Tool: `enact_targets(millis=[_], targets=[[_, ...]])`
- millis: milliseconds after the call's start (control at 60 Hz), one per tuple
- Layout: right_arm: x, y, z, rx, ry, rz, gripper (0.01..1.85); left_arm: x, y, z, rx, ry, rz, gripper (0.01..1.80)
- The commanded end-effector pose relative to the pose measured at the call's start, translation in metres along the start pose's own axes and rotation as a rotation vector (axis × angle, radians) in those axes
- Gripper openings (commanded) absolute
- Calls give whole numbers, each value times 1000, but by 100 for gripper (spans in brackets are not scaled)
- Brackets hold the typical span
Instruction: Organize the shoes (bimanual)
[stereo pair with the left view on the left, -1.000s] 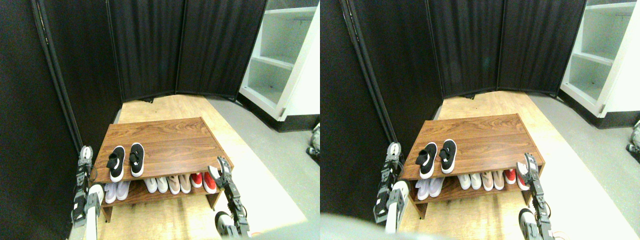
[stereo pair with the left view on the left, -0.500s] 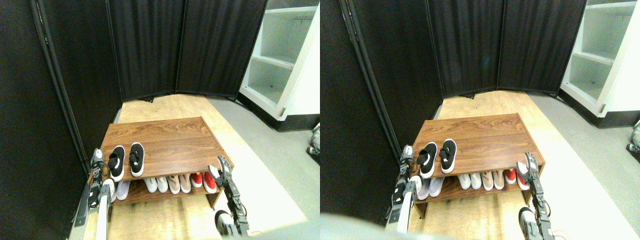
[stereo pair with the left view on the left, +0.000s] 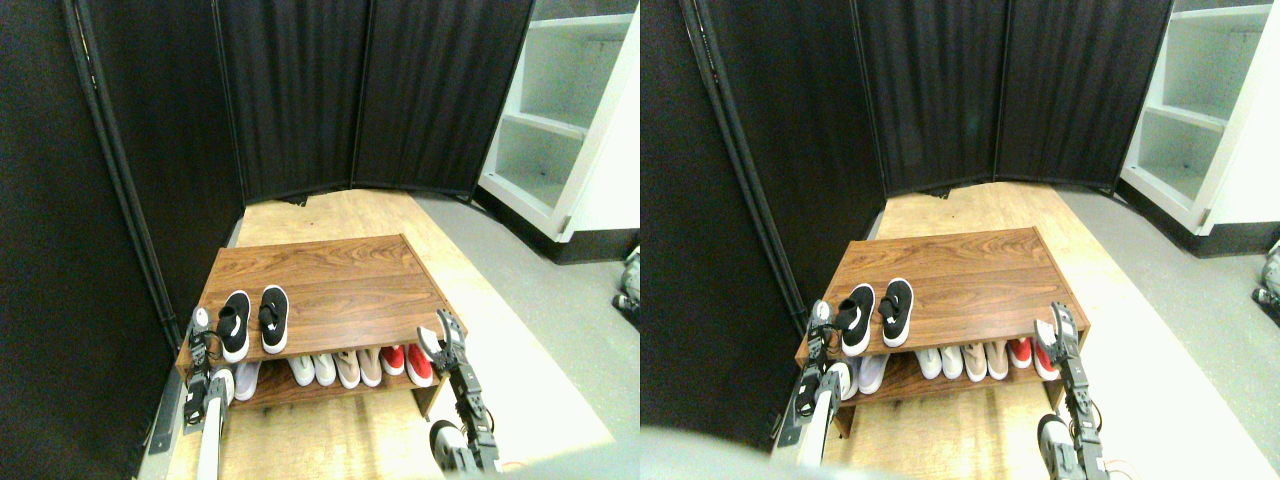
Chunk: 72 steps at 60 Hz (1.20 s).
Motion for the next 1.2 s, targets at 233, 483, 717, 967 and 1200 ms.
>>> enact_targets(millis=[233,483,717,967,1200], targets=[[-2,2,7,0,-47,21,34,2,-9,-20,-11,105,32,1],[-1,5,8,15,-59,34,36,-8,-23,-23,-30,144,39,1],[5,9,8,11,-63,30,37,-21,-33,-25,-87,214,29,1],[10,11,6,-1,-65,43,37,-29,-36,-28,-109,269,27,1],[14,12,6,4,-66,49,37,-22,-43,-40,-104,306,41,1]])
